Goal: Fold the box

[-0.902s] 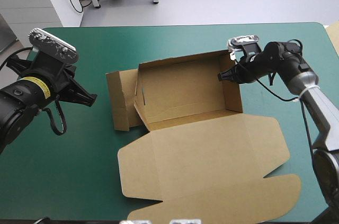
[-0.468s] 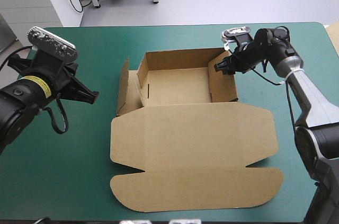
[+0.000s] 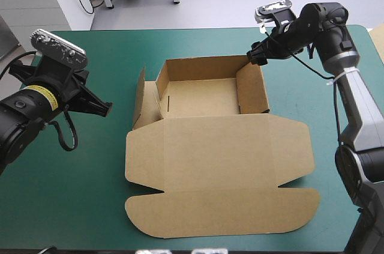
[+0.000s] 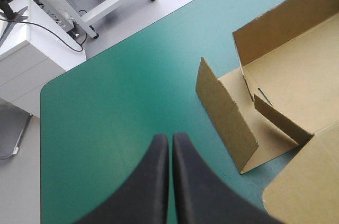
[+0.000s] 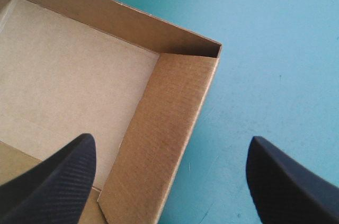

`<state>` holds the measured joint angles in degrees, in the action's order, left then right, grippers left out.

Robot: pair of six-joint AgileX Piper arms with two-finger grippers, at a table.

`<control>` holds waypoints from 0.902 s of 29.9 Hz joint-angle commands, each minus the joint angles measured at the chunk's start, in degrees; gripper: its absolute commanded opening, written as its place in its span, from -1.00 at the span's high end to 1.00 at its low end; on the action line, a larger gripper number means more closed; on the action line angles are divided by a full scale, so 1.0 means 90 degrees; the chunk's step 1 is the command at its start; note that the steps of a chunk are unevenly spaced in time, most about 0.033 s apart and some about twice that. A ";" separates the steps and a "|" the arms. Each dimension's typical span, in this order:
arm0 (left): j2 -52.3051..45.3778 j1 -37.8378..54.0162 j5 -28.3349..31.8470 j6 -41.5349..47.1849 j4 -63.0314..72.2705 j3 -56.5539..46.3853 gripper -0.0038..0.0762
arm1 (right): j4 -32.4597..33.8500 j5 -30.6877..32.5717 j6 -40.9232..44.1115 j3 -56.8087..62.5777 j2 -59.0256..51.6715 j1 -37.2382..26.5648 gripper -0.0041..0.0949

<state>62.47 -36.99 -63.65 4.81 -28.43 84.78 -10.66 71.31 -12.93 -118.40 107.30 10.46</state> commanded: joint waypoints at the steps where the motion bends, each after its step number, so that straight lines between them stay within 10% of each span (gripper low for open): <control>1: -0.0101 -0.0001 0.0399 0.0062 -0.0149 0.0194 0.89 | -0.0009 0.0006 0.0157 -0.0197 -0.0269 -0.0044 -0.55; 21: -0.0101 -0.0001 0.0441 0.0062 -0.0149 0.0194 0.89 | -0.0058 -0.0268 0.1151 0.0544 0.0945 -0.0021 -0.54; 27: -0.0101 -0.0001 0.0441 0.0062 -0.0149 0.0194 0.89 | -0.0217 -0.0425 0.1229 0.0483 0.1088 -0.0021 -0.25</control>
<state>62.47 -36.99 -63.21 4.81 -28.43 84.78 -10.97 69.12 -1.99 -112.26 120.25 10.46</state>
